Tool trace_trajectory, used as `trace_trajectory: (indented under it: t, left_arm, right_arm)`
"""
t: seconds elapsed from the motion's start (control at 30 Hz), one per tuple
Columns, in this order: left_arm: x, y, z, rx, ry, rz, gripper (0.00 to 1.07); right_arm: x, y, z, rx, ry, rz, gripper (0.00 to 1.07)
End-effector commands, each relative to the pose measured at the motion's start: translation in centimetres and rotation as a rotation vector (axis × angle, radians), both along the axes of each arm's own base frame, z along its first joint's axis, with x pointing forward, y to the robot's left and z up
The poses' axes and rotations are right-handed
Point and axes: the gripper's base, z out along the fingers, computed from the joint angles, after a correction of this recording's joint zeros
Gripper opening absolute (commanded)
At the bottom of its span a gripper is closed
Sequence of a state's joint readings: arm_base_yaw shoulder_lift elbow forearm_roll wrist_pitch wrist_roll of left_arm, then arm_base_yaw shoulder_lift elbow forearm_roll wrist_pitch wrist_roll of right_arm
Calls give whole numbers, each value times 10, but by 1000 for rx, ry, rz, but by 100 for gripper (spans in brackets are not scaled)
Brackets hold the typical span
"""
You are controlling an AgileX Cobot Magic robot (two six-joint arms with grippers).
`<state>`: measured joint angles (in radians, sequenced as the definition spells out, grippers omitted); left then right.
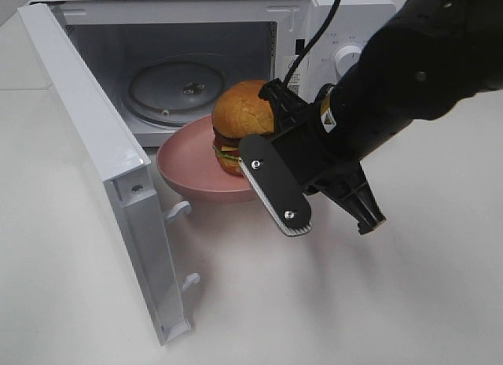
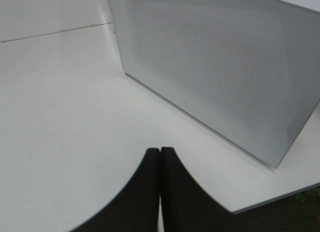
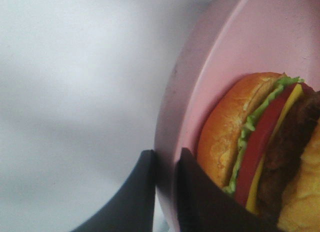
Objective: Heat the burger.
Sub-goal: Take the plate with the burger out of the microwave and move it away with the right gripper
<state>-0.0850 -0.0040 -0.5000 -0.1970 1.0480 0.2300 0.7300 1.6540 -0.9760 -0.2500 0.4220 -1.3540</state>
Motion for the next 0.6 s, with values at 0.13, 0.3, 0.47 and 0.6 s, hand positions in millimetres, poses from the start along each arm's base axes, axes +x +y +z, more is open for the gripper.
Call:
trace_trajectory:
  t: [0.13,0.3,0.47,0.6]
  left_arm:
    - [0,0,0,-12,-11,3,0]
    - [0,0,0,-12,-11,3,0]
    - [0,0,0,-12,-11,3,0]
    - [0,0,0,-12,-11,3,0]
  right_arm:
    - [-19,-17,16,33,-71,35,0]
    - [-39,-38,19,10,-60,-12,0]
    - [-54,-58,22,-20,-65,-64,0]
    - [-66,-71,25,-13,-64,-125,0]
